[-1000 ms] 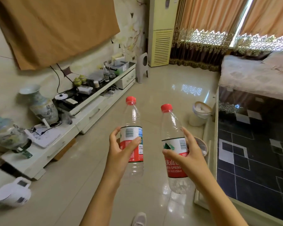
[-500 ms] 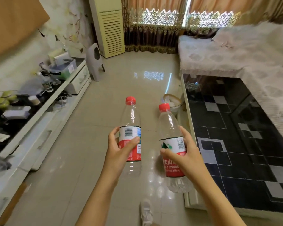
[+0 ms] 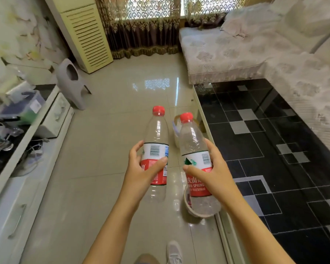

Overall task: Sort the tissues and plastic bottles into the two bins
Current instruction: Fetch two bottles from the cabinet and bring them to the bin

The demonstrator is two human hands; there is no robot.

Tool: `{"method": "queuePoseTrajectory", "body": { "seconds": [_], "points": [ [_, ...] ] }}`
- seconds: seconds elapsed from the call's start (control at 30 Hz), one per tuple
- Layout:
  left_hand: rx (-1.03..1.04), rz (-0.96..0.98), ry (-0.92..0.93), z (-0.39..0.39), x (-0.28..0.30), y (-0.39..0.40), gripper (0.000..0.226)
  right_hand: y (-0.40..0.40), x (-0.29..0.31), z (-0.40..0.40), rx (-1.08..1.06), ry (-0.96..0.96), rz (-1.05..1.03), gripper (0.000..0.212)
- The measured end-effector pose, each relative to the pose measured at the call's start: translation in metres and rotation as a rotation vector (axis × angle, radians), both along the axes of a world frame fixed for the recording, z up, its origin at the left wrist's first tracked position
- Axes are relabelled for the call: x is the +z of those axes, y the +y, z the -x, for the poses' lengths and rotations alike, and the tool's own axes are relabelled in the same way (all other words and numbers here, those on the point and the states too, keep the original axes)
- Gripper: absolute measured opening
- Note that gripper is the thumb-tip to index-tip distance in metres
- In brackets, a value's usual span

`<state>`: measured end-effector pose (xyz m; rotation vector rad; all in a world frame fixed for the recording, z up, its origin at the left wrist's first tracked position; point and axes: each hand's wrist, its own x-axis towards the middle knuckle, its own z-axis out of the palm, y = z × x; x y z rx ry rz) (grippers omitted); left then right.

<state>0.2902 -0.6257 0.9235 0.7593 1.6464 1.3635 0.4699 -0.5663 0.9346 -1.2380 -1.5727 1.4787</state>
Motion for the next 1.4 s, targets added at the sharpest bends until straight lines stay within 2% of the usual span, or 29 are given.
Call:
{"method": "queuePoseTrajectory", "body": {
  "seconds": [0.27,0.37,0.57,0.7,0.83,0.93,1.1,1.2,1.4],
  "points": [
    [-0.266,0.086,-0.027,0.008,-0.029,0.138,0.070,0.078,-0.029,0.001,-0.311,-0.036,0.087,0.077],
    [-0.453,0.106,-0.028,0.002,-0.039,0.195,0.062,0.101,-0.040,0.002,-0.486,-0.033,0.137,0.078],
    [-0.926,0.148,0.020,-0.013,-0.065,0.296,0.073,0.131,-0.063,0.014,-0.880,-0.060,0.225,0.083],
    [-1.177,0.178,0.022,-0.024,-0.094,0.335,0.072,0.144,-0.087,0.023,-1.115,-0.061,0.250,0.086],
    [-1.362,0.204,0.062,-0.027,-0.137,0.359,0.070,0.160,-0.127,0.027,-1.256,-0.073,0.341,0.084],
    [-1.407,0.262,0.058,-0.028,-0.175,0.371,0.071,0.169,-0.168,0.027,-1.324,-0.015,0.421,0.074],
    [-1.407,0.379,-0.044,-0.028,-0.253,0.379,0.081,0.173,-0.252,0.029,-1.361,0.056,0.520,0.068],
    [-1.421,0.423,-0.070,-0.033,-0.308,0.379,0.088,0.171,-0.311,0.031,-1.426,0.092,0.540,0.069],
    [-1.387,0.467,-0.054,-0.057,-0.412,0.364,0.073,0.151,-0.423,0.033,-1.578,0.173,0.467,0.084]
  ]
}}
